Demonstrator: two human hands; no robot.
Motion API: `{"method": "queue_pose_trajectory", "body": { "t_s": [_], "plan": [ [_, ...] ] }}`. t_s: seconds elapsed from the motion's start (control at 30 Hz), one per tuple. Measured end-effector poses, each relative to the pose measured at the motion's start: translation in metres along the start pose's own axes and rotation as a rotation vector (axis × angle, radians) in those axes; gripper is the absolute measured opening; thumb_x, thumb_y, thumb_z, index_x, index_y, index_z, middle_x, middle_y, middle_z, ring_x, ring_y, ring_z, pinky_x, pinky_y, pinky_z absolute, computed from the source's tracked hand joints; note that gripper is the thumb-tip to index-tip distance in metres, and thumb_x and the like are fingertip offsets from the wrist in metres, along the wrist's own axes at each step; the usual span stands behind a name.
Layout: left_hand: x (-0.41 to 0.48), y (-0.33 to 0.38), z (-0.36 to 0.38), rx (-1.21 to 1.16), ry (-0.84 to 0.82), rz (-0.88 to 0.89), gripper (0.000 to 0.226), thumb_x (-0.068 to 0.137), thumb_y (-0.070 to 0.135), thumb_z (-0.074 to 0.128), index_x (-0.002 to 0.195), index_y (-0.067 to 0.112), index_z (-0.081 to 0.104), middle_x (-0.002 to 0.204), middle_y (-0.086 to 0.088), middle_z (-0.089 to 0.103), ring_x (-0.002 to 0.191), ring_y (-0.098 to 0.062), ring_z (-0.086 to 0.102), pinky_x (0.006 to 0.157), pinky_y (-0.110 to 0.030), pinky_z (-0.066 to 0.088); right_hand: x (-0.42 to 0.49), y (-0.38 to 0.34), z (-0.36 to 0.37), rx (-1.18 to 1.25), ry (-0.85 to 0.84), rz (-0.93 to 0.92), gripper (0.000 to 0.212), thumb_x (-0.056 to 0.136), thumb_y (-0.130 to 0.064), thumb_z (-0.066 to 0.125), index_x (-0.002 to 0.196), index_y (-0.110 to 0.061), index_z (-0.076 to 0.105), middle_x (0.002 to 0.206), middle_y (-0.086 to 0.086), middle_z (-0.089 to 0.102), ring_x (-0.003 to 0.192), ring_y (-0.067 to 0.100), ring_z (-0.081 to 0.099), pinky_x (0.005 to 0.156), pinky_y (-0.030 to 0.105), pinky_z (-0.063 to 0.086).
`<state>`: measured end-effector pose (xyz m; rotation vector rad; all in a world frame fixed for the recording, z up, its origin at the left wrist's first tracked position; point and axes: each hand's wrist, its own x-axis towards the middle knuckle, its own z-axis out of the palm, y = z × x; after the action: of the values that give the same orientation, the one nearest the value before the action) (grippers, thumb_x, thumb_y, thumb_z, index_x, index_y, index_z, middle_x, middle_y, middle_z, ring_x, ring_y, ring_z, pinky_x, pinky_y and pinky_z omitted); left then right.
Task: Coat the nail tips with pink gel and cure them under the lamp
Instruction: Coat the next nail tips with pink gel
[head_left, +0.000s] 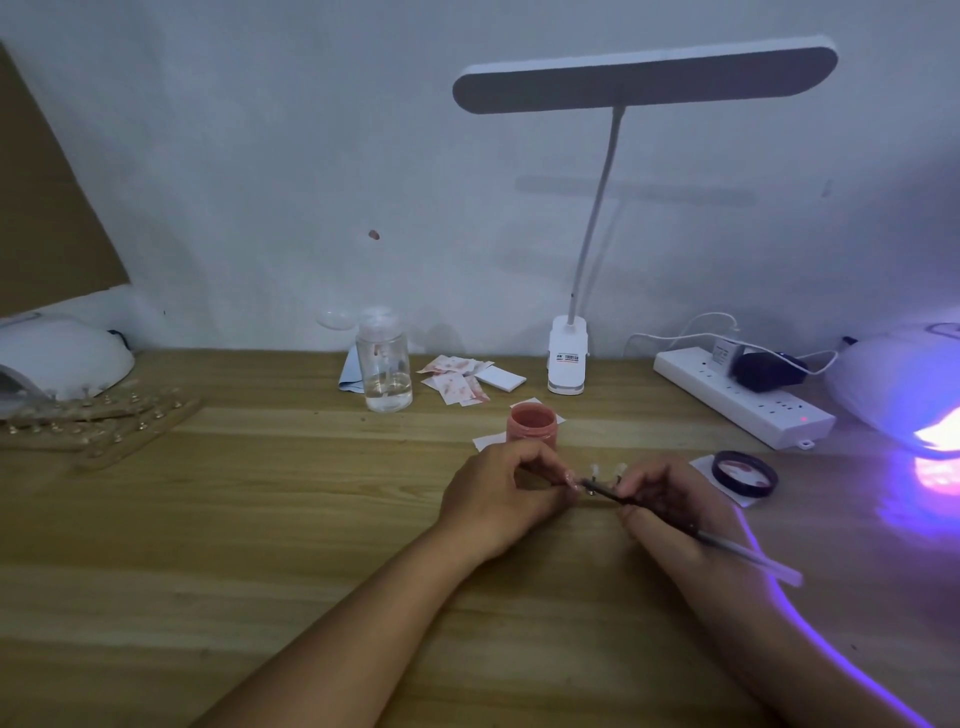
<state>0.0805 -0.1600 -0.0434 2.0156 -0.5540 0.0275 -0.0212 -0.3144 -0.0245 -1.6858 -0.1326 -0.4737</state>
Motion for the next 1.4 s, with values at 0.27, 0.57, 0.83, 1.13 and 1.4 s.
{"method": "queue_pose_trajectory", "body": {
  "t_s": [0.27, 0.57, 0.83, 1.13, 1.4],
  "plan": [
    [-0.0002, 0.0009, -0.0007, -0.005, -0.007, -0.008, 0.01, 0.077, 0.029, 0.081, 0.079, 0.034, 0.073, 0.084, 0.02, 0.072, 0.077, 0.003, 0.061, 0.078, -0.029, 0.049, -0.0004, 0.0016, -0.0005, -0.006, 0.018, -0.007, 0.021, 0.078, 0.018, 0.059, 0.079, -0.003, 0.058, 0.067, -0.002, 0.062, 0.059, 0.003, 0.05, 0.053, 0.014, 0.036],
    [-0.0012, 0.0015, -0.0001, -0.019, -0.012, -0.016, 0.008, 0.077, 0.028, 0.081, 0.08, 0.031, 0.074, 0.082, 0.022, 0.071, 0.069, 0.008, 0.056, 0.07, -0.023, 0.042, -0.0007, 0.0027, -0.0017, -0.018, 0.06, -0.005, 0.022, 0.078, 0.019, 0.057, 0.078, -0.003, 0.058, 0.062, -0.003, 0.059, 0.059, 0.007, 0.051, 0.053, 0.014, 0.037],
    [-0.0004, -0.0002, 0.0002, -0.019, -0.007, -0.002, 0.009, 0.076, 0.031, 0.082, 0.08, 0.033, 0.073, 0.083, 0.022, 0.071, 0.066, 0.009, 0.055, 0.067, -0.023, 0.039, -0.0018, 0.0021, -0.0011, -0.017, 0.052, -0.027, 0.022, 0.08, 0.017, 0.059, 0.082, -0.004, 0.06, 0.068, -0.002, 0.064, 0.064, 0.004, 0.057, 0.059, 0.013, 0.042],
    [-0.0009, 0.0012, 0.0005, -0.008, 0.003, -0.017, 0.01, 0.077, 0.03, 0.081, 0.083, 0.031, 0.074, 0.083, 0.021, 0.07, 0.063, 0.011, 0.052, 0.064, -0.021, 0.037, 0.0004, 0.0056, -0.0014, -0.047, 0.044, -0.024, 0.024, 0.08, 0.014, 0.062, 0.08, -0.011, 0.061, 0.069, 0.0, 0.063, 0.063, 0.005, 0.056, 0.058, 0.013, 0.041],
    [-0.0003, 0.0012, -0.0003, 0.002, 0.004, -0.029, 0.01, 0.076, 0.032, 0.081, 0.083, 0.032, 0.073, 0.086, 0.022, 0.072, 0.076, 0.005, 0.058, 0.076, -0.029, 0.048, 0.0013, 0.0052, -0.0007, -0.054, 0.054, -0.017, 0.02, 0.082, 0.009, 0.065, 0.084, -0.011, 0.063, 0.08, 0.005, 0.068, 0.07, 0.006, 0.06, 0.063, 0.017, 0.046]
  ]
}}
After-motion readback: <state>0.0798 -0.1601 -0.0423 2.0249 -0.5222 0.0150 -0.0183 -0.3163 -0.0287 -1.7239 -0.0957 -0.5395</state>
